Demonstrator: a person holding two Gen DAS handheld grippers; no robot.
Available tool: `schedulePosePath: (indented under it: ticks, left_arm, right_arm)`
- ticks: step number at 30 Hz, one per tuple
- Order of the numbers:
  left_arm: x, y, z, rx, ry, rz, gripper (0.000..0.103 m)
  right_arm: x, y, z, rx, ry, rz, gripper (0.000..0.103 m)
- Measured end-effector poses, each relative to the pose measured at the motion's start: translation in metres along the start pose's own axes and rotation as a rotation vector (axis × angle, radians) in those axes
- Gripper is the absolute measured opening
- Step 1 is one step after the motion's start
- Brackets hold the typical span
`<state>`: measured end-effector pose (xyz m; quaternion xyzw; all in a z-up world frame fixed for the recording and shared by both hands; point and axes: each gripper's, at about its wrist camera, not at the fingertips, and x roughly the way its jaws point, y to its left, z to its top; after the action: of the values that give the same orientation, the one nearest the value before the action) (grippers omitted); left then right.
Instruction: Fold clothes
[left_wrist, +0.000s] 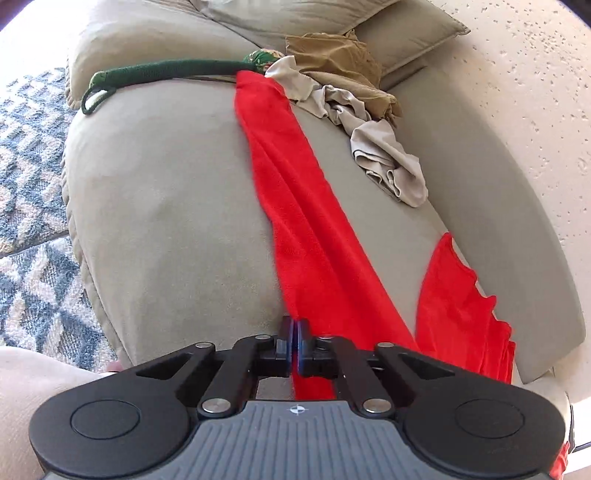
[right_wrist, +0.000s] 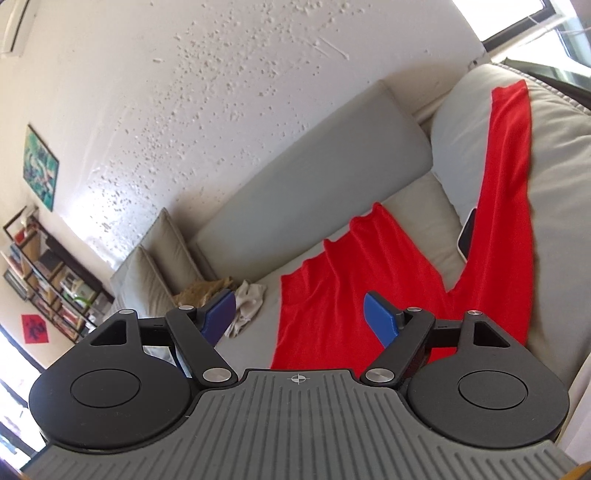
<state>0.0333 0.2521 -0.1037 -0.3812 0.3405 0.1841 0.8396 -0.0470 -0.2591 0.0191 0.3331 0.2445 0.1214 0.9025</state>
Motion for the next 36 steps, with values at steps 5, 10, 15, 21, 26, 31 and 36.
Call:
schedulePosePath:
  ticks: [5, 10, 15, 21, 26, 31, 36]
  left_arm:
    - [-0.035, -0.014, -0.012, 0.091, -0.082, 0.095, 0.000]
    - [-0.053, -0.025, -0.023, 0.136, -0.050, 0.092, 0.042]
    - [-0.079, -0.067, -0.081, 0.409, 0.015, -0.007, 0.055]
    - [-0.066, -0.104, -0.169, 0.806, 0.056, -0.135, 0.052]
    - [-0.036, -0.113, -0.186, 0.895, 0.085, -0.037, 0.024]
    - [-0.044, -0.117, -0.160, 0.810, 0.389, -0.084, 0.012]
    - [-0.067, -0.135, -0.164, 0.905, 0.129, -0.124, 0.037]
  right_arm:
    - [0.000, -0.022, -0.014, 0.024, 0.060, -0.012, 0.080]
    - [0.010, -0.045, -0.027, 0.056, 0.135, -0.047, 0.080]
    - [0.020, -0.071, -0.046, 0.095, 0.231, -0.144, 0.080]
    - [0.036, -0.109, -0.079, 0.129, 0.327, -0.308, 0.050]
    - [0.054, -0.114, -0.087, 0.065, 0.325, -0.359, 0.051]
    - [0.059, -0.103, -0.085, -0.021, 0.375, -0.432, 0.024]
    - [0.053, -0.065, -0.067, -0.123, 0.284, -0.327, 0.042]
